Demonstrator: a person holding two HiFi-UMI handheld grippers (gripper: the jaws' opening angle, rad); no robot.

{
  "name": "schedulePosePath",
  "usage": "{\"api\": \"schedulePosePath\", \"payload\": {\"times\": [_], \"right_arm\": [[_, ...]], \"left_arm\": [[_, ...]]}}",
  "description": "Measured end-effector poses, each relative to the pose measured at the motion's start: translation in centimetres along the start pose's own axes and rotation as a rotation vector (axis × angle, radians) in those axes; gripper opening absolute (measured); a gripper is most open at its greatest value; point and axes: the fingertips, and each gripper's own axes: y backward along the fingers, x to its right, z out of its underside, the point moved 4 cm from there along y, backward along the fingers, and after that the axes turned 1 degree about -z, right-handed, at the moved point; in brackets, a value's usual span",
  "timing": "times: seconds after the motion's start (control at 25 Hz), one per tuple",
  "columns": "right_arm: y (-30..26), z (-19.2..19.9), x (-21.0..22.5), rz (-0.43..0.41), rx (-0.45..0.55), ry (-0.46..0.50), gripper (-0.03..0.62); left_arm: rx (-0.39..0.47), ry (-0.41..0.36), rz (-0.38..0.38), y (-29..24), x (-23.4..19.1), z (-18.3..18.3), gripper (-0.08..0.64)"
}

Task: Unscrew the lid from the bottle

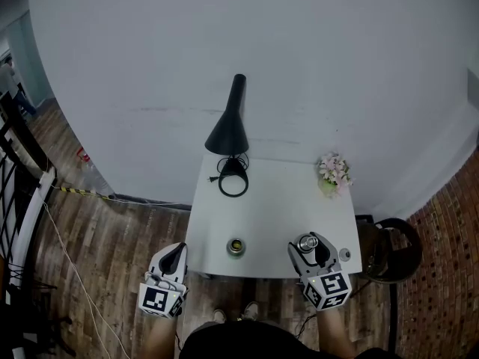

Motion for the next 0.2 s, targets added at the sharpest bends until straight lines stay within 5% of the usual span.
{"api": "schedulePosePath", "payload": {"times": [0.2], "right_arm": [[-0.14,0.12,0.09,-0.001,0.010,-0.018,0.265]], "left_arm": [[-0.009,0.017,-0.001,0.04,0.02,0.48,0.023]]}}
